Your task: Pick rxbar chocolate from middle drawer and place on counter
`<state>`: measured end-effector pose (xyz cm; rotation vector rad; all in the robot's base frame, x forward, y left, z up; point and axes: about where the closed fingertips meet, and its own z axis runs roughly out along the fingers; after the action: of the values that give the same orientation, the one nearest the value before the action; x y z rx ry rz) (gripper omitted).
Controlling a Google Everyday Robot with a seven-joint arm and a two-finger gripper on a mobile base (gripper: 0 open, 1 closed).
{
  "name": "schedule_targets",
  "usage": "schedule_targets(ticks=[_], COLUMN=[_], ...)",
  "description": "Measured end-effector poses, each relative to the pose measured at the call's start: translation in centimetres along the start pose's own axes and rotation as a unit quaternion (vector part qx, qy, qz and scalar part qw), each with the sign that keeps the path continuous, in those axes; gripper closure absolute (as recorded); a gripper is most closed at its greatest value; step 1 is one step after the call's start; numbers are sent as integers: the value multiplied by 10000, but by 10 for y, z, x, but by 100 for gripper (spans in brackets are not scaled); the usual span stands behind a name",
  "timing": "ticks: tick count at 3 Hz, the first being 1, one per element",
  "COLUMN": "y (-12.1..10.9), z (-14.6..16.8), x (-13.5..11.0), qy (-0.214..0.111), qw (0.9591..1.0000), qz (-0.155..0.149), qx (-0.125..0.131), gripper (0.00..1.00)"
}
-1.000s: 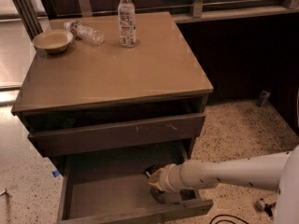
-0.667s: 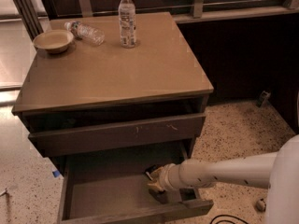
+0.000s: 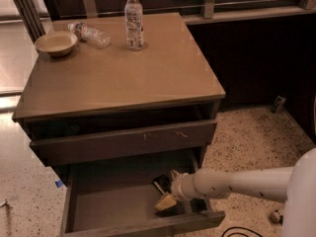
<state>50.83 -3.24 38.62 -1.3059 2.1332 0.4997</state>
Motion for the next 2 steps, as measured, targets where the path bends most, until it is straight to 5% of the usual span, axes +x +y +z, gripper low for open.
schedule_targets(ticks=[2], y=[-16], z=[8], x=[13], qy=[28], qw=[9997], qz=[214], qx=[125], gripper=[21])
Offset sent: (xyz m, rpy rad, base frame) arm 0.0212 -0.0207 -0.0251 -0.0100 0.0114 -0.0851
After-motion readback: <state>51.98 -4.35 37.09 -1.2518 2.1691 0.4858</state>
